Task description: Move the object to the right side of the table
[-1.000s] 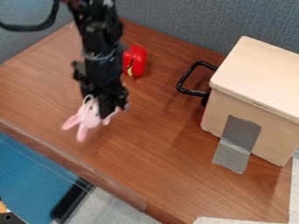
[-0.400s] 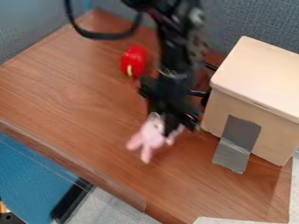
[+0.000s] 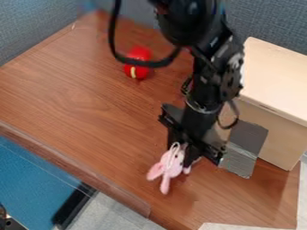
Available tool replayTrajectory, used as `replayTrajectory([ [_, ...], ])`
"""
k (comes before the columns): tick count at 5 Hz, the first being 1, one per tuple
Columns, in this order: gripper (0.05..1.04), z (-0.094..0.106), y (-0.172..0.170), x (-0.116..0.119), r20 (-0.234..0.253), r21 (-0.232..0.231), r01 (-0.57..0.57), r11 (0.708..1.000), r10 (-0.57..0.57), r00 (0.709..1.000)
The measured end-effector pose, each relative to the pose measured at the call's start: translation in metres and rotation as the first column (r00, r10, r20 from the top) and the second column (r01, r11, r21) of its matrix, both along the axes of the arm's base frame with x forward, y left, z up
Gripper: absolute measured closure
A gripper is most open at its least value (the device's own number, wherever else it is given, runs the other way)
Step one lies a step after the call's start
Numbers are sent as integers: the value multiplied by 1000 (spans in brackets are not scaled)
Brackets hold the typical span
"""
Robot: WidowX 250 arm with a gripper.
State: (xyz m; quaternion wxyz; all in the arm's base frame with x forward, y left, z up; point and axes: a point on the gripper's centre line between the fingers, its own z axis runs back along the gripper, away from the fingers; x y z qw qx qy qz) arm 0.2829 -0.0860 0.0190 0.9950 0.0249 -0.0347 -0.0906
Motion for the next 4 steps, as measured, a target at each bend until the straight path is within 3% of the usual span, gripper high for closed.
replayTrajectory([
  [1, 376, -2, -1, 1, -14, -10, -28, 1000, 28, 1000],
  [2, 111, 3, 3, 0, 11, -58, -68, 996, 69, 998],
  [4, 85, 70, 19, -3, 182, -135, -111, 985, 135, 974],
])
